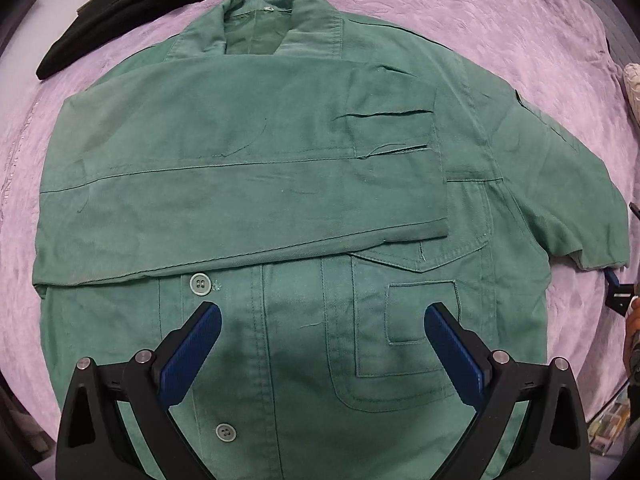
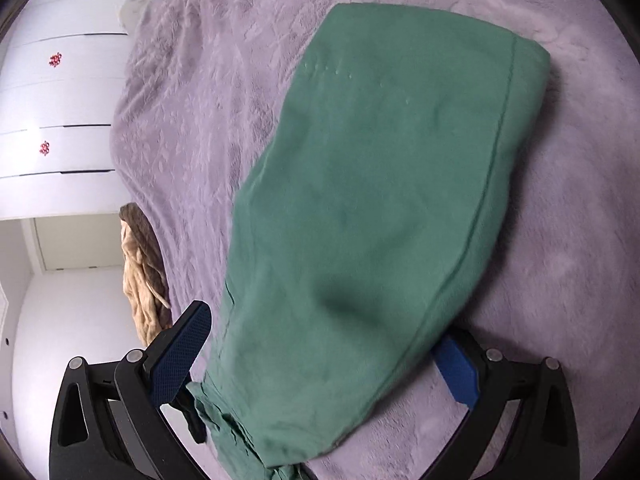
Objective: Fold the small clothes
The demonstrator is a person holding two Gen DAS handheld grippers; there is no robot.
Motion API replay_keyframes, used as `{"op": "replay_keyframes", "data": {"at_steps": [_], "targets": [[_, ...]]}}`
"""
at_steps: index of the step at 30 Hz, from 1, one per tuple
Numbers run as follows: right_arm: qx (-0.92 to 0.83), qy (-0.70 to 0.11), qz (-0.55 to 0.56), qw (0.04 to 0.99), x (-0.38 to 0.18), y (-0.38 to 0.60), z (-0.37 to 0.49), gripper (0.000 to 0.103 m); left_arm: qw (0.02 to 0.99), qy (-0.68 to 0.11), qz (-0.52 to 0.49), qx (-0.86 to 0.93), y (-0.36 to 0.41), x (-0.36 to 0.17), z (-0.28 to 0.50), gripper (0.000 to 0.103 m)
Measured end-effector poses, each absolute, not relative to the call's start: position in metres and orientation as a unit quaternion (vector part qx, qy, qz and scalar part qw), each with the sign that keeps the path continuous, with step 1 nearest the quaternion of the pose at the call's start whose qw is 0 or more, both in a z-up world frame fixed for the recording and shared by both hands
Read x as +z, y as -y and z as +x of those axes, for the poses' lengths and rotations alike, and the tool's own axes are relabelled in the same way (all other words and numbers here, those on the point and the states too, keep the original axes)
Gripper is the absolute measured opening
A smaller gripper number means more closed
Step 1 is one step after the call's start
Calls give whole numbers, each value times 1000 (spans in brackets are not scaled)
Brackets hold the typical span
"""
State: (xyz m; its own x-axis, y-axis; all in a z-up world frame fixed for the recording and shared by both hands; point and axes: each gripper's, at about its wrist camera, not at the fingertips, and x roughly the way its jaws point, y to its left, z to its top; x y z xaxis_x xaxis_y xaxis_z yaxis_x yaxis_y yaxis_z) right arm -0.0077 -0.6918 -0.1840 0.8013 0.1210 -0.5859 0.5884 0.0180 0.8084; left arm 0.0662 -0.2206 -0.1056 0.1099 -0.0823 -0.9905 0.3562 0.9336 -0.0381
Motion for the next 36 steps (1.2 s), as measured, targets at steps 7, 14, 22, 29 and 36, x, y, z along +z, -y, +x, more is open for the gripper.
{"op": "replay_keyframes", "data": {"at_steps": [7,14,22,29,36], "targets": [[-146,-252,707,645,-184,701,0,19,740,-647,108,-148,220,-106,63,102],[-79,-274,599,748,-113,665,30,11,753,-633,100,-147,198,-96,67,102],[53,-305,406,860,-5,510,115,11,786,-596,70,-148,132,-73,93,102],[152,-444,260,844,-49,283,192,11,801,-582,66,-126,48,-69,131,102],[99,-520,348,774,-128,252,201,63,805,-582,61,-99,-11,-82,149,102]]}}
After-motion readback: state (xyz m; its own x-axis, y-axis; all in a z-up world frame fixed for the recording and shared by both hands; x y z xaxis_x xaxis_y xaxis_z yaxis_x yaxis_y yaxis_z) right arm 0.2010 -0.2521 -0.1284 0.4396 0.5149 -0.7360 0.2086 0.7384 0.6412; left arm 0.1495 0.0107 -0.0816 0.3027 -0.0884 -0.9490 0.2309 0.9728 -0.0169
